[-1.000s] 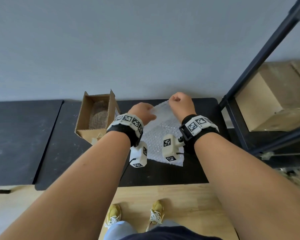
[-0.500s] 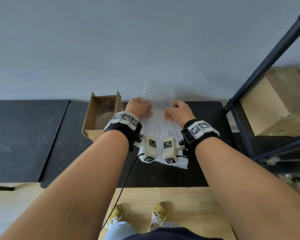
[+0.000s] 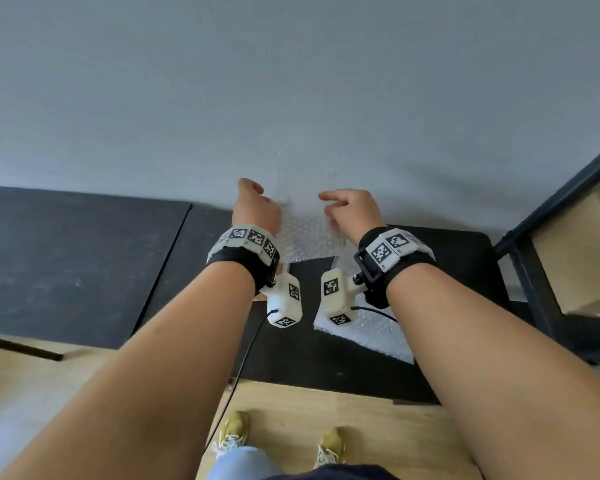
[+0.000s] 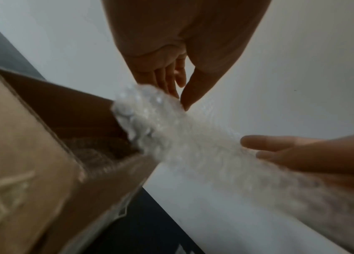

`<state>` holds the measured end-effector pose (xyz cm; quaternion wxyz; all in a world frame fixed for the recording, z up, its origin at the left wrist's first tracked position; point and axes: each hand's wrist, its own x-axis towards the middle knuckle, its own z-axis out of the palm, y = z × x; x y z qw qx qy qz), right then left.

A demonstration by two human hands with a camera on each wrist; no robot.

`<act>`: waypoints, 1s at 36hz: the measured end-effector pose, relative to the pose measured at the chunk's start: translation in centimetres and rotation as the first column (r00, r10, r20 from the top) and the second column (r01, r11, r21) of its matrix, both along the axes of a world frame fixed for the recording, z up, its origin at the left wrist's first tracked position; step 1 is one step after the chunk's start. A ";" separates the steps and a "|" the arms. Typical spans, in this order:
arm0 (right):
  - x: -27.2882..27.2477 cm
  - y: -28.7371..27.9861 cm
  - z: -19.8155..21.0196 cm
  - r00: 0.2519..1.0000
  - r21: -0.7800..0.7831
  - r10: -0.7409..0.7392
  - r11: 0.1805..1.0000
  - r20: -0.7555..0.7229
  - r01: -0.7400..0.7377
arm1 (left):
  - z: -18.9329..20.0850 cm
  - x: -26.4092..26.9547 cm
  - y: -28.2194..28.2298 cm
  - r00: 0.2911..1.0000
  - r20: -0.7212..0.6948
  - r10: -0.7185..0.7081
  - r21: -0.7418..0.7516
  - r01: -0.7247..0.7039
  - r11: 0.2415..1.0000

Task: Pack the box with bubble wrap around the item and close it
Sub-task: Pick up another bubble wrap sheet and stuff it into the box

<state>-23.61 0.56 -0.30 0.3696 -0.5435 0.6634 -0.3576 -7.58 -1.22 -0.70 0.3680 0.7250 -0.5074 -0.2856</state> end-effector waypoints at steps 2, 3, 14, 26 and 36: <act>1.7 -0.5 0.2 1.000 -0.010 0.005 1.000 -0.027 -0.005 | -0.1 1.6 -0.4 0.997 0.079 -0.003 0.001 0.003 1.000; 2.5 -0.7 0.4 0.999 -0.007 0.011 1.000 -0.035 -0.011 | -0.1 2.5 -0.6 0.992 0.122 -0.026 0.016 0.025 1.000; 9.9 -2.4 0.0 0.973 0.070 0.090 0.995 -0.211 -0.076 | -1.6 8.8 -1.9 0.877 0.387 -0.284 0.159 0.240 0.958; 12.3 -1.9 -2.2 0.651 0.244 0.286 0.957 -0.703 -0.158 | -3.7 10.1 -2.9 0.683 0.531 -0.502 0.233 0.452 0.861; 12.6 -1.5 -3.3 0.321 0.240 0.311 0.940 -0.895 -0.240 | -6.3 9.9 -3.2 0.472 0.635 -0.612 0.272 0.604 0.749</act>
